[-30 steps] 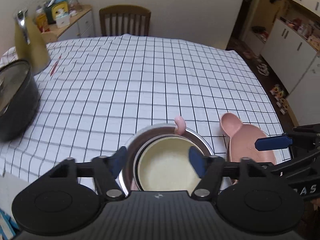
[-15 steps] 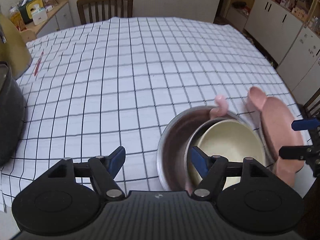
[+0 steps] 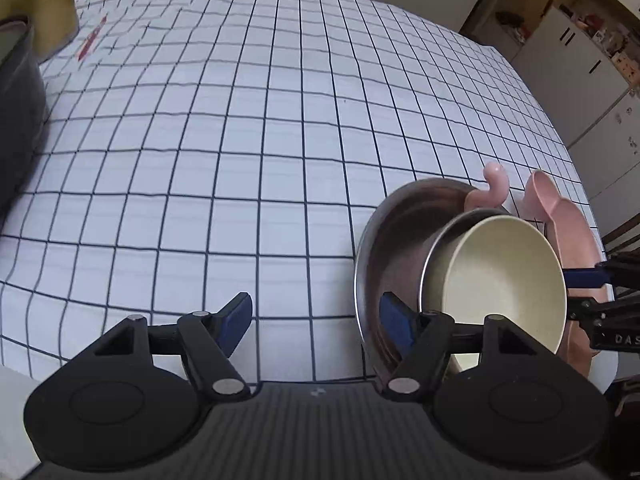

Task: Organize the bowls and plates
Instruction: 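Close both grippers on the steel bowl rim holding the nested pot and bowl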

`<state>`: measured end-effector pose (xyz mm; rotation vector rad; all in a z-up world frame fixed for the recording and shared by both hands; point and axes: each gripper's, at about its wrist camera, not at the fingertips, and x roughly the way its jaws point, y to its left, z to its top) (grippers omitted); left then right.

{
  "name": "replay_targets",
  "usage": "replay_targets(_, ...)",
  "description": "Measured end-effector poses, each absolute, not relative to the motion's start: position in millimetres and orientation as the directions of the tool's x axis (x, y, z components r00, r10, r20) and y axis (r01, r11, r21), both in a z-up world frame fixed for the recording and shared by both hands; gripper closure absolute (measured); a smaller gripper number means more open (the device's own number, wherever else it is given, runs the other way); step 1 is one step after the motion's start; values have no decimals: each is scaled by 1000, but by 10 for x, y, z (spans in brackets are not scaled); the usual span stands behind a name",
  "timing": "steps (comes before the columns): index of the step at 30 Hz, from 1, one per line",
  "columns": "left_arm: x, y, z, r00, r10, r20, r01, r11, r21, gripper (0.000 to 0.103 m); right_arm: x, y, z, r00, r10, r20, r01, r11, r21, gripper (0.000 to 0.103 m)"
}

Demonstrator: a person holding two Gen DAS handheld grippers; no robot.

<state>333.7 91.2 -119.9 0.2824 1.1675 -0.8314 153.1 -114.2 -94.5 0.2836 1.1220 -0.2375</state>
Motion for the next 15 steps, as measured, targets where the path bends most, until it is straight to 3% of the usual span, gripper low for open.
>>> replay_targets(3,3297,888,-1243,115,-432,-894,702,672,-235,39,1587,-1172,-999,404,-39,-914,321,942,102,63)
replay_targets(7,3274,859,-1352,70,-424,-903,683,680,-266,55,1626,-1220,-1067,392,-15,-920,331,935,125,68)
replay_targets(15,3247,781,-1431,30,-427,-904,666,683,-301,71,1671,-1223,-1152,381,29,-924,334,928,167,78)
